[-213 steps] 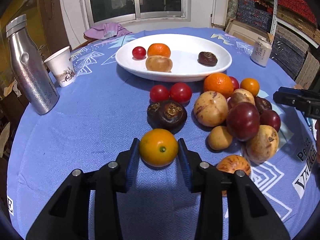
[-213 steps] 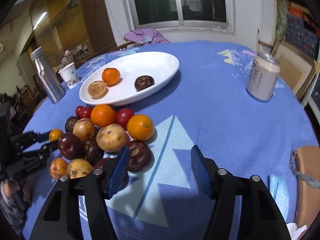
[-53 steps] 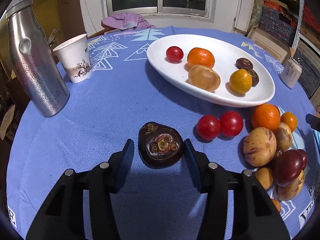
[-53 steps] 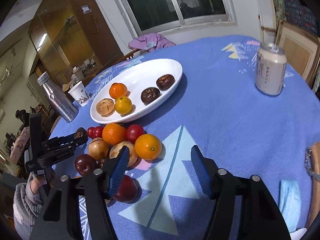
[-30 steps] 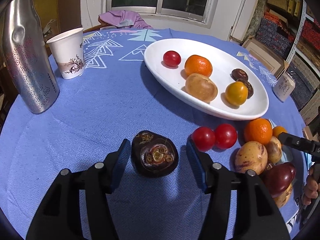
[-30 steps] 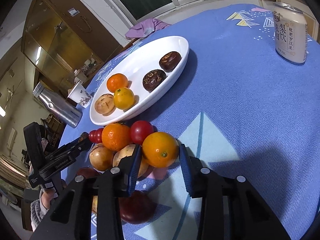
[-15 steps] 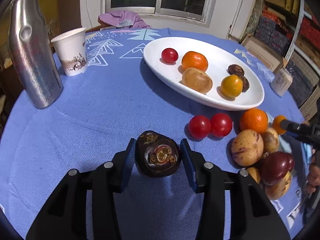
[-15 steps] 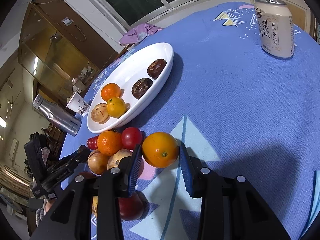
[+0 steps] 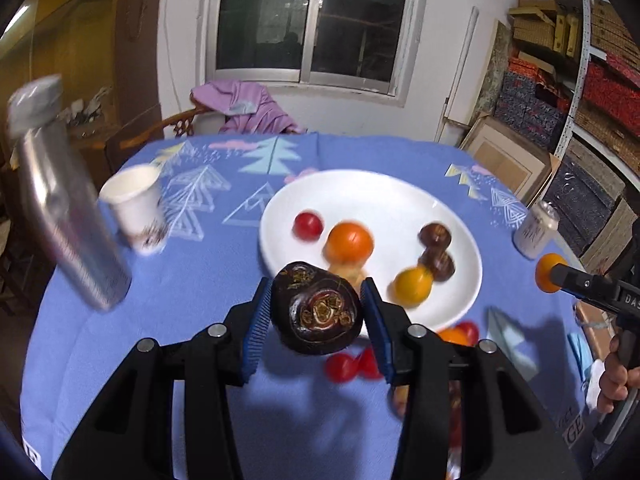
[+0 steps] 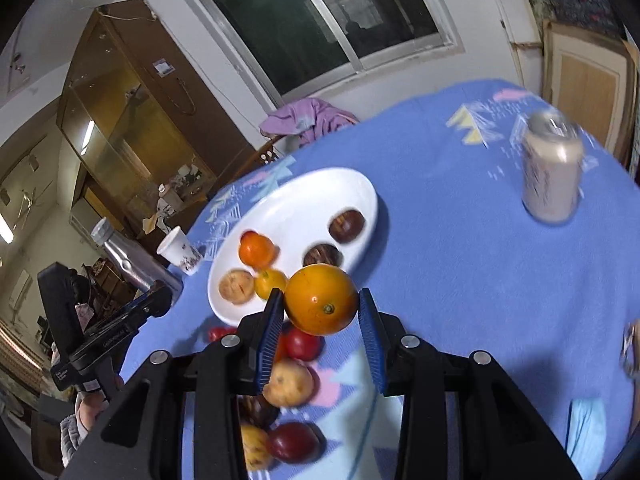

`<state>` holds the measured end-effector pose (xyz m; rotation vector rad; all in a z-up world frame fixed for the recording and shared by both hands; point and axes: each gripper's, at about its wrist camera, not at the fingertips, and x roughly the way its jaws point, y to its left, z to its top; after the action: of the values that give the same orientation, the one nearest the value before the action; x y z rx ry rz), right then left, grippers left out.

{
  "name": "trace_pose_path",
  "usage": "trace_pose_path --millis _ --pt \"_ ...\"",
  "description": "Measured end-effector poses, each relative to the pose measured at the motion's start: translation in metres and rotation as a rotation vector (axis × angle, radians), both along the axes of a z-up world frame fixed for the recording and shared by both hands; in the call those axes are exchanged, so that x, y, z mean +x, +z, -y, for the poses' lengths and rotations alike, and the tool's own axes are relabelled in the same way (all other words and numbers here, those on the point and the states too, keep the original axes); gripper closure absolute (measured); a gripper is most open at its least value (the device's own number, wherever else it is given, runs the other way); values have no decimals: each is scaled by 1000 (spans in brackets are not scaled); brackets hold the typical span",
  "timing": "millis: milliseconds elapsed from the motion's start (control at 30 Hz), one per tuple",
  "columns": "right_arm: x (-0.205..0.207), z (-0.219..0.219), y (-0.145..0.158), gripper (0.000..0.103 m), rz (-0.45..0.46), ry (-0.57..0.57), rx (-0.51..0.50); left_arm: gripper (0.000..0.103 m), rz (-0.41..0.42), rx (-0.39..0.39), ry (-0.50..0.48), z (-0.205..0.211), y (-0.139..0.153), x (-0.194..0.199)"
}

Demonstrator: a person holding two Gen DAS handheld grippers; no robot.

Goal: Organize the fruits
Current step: 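Carry the mangosteen and mandarin onto the white plate and open both tools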

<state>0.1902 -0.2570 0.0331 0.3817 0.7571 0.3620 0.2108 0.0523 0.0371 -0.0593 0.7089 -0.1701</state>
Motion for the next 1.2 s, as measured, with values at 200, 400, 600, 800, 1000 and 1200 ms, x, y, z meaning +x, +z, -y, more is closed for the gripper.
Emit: trace_pose_path --millis 200,400,600,800,1000,1200 --pt "54 -30 6 65 -5 35 41 59 -25 -32 -55 39 0 48" --pt "98 -62 -13 65 -29 79 14 59 -83 3 -123 78 -21 90" --pt "136 -63 -33 65 -63 48 -38 46 -108 35 -150 99 -39 118" --pt "147 -66 -41 63 -78 59 -56 28 -96 41 -176 103 -42 117" --pt "137 -50 -27 62 -41 41 -2 17 -34 32 -126 79 -18 97" --pt "97 -44 9 56 39 61 23 10 -36 2 -41 38 -3 61"
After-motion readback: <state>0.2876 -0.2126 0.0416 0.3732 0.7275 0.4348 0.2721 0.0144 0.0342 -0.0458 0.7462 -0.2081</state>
